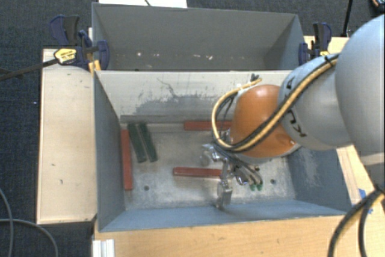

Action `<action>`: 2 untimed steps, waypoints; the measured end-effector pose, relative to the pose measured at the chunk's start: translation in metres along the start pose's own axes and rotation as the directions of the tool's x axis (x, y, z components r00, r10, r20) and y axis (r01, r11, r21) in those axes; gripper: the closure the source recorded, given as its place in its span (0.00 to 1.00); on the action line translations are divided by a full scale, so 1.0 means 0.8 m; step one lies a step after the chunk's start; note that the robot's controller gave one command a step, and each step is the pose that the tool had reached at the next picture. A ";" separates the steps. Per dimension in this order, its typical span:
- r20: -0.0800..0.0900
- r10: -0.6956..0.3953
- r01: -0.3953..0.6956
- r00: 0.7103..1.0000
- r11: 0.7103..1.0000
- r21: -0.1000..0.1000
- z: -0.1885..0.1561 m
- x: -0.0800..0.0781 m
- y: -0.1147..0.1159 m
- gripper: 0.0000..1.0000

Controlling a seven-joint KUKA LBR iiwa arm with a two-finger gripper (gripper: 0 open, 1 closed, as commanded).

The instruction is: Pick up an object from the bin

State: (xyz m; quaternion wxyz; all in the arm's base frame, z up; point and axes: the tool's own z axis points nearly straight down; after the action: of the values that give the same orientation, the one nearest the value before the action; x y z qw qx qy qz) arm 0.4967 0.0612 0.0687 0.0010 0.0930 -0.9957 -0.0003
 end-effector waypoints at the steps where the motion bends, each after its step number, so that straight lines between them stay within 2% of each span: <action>1: 0.000 -0.007 0.007 1.000 1.000 0.001 0.000 0.000 0.000 0.00; 2: 0.000 -0.010 0.010 1.000 1.000 0.001 0.000 0.000 0.000 1.00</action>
Offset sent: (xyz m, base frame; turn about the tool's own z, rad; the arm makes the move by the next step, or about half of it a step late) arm 0.0000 0.0000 0.0000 0.0000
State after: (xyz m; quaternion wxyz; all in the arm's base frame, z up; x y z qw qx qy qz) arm 0.4967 0.0613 0.0690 0.0008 0.0979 -0.9952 0.0000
